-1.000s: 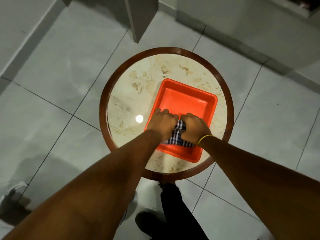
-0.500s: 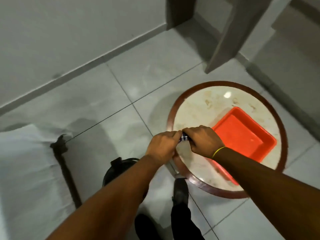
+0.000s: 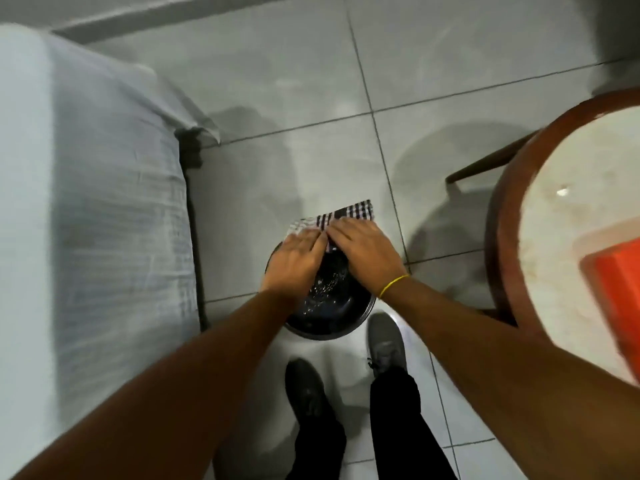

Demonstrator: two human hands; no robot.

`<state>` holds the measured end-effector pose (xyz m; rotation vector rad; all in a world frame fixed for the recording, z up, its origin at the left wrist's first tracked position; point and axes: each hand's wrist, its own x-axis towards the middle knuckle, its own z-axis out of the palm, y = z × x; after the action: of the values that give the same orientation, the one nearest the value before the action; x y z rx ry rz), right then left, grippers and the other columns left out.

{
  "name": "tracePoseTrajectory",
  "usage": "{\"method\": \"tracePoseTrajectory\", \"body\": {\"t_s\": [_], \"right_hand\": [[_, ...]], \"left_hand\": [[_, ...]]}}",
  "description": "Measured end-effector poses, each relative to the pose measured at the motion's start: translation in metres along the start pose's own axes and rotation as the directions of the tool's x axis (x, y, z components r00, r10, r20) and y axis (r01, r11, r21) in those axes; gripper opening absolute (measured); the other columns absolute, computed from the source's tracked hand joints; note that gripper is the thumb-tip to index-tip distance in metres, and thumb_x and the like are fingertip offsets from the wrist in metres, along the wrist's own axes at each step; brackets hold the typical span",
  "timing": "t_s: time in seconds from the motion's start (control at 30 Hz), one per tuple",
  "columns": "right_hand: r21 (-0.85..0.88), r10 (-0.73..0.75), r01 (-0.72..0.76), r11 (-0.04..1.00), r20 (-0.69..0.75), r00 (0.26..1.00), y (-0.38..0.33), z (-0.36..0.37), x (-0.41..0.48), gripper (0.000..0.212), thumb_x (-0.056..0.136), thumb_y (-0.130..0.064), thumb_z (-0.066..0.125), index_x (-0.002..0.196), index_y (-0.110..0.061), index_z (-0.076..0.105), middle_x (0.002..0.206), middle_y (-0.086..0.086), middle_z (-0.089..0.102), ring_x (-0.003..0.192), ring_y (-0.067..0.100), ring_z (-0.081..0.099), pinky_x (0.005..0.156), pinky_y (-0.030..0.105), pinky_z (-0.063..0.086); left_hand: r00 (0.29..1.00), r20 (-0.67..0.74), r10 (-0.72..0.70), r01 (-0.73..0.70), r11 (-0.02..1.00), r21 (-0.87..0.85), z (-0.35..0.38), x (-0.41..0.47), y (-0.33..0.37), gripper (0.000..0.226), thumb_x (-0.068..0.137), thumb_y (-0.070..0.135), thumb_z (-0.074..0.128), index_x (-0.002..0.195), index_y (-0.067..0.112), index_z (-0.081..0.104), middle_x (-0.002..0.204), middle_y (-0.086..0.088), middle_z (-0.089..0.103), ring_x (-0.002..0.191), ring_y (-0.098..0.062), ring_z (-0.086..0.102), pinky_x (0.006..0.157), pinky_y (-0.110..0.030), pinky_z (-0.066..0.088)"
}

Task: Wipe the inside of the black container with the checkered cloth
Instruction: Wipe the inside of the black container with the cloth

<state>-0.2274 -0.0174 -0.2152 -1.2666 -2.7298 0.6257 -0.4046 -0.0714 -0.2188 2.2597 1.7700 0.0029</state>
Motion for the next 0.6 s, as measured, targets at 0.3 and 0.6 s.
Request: {"method": "tracePoseTrajectory", "body": {"t_s": [0.3, 0.6], "right_hand": [[-0.017, 0.156, -0.157, 0.987, 0.268, 0.951, -0.016, 0.165, -0.106, 0.080, 0.107, -0.043, 0.040, 0.178, -0.019, 0.012, 0.187, 0.007, -0.002, 0.174, 0.029, 0.000, 0.140, 0.058, 0.012], [-0.007, 0.453, -0.453, 0.892, 0.017, 0.892, -0.039, 0.169, -0.024, 0.081, 0.111, -0.058, 0.033, 0.178, -0.016, 0.015, 0.188, 0.006, 0.001, 0.173, 0.035, 0.003, 0.136, 0.068, 0.009]], "left_hand": [[0.995, 0.093, 0.024, -0.020, 0.999, -0.045, 0.124, -0.089, -0.013, 0.056, 0.106, 0.033, 0.047, 0.155, 0.005, 0.052, 0.163, -0.017, 0.048, 0.154, -0.035, 0.042, 0.124, -0.064, 0.032], [0.940, 0.163, -0.298, 0.339, 0.866, -0.368, 0.090, 0.053, -0.070, 0.055, 0.112, 0.043, 0.034, 0.158, 0.013, 0.043, 0.153, -0.020, 0.058, 0.140, -0.039, 0.056, 0.115, -0.051, 0.045]]}}
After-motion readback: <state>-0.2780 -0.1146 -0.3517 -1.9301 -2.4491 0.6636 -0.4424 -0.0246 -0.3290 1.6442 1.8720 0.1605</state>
